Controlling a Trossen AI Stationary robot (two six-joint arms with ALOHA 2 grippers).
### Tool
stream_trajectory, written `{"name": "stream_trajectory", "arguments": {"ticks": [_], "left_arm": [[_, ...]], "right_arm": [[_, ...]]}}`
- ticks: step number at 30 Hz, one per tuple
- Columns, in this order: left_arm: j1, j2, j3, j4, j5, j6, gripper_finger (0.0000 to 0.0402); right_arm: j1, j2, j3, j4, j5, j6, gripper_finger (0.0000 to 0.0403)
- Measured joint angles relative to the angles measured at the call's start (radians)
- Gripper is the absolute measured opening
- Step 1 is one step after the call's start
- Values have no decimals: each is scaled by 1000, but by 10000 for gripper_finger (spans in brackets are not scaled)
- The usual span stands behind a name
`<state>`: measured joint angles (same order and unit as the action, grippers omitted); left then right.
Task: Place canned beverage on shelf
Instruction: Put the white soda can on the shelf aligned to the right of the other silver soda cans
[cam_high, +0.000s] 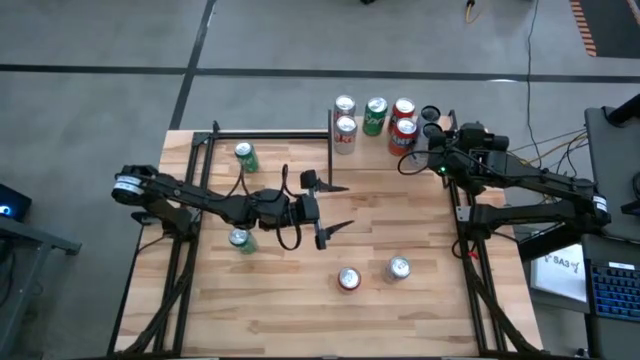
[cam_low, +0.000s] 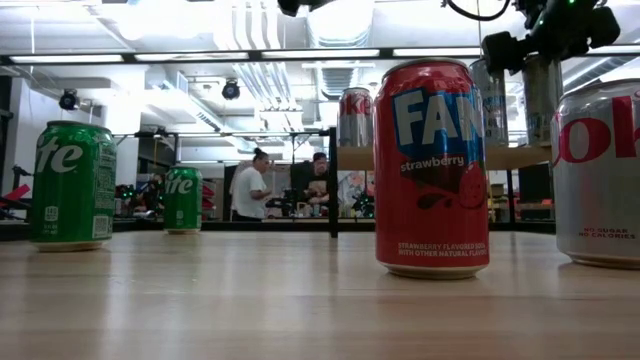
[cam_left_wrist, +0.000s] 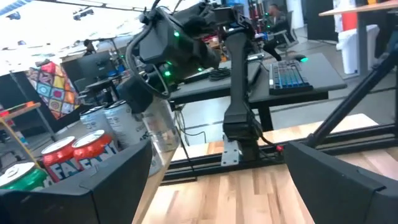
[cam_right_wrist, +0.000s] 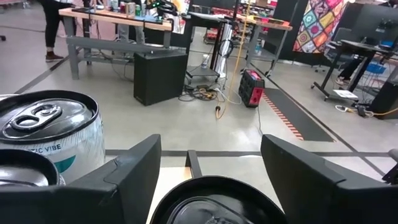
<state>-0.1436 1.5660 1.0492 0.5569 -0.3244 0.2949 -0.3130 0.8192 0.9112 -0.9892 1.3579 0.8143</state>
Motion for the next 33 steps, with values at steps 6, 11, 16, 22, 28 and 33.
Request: {"name": "stream_trajectory", "arguments": {"ticks": [6,11,16,22,28,33], "left_arm": [[2,0,0,5,-8,-7,352],[0,0,0,6,-8,-7,352],[1,0,0,12,-8,-8,352],[1,0,0,26,-9,-8,352],[1,0,0,27,-9,-11,352],[1,0,0,27,-9,-12,352]], "right_arm": [[0,0,0,0,-5,3,249],[0,-1,-9,3,-7,16,233],[0,0,-22,4,5,36,243],[0,1,-30,2,1,63,246],[0,1,-31,1,4,65,233],[0,1,-31,1,4,68,234]]}}
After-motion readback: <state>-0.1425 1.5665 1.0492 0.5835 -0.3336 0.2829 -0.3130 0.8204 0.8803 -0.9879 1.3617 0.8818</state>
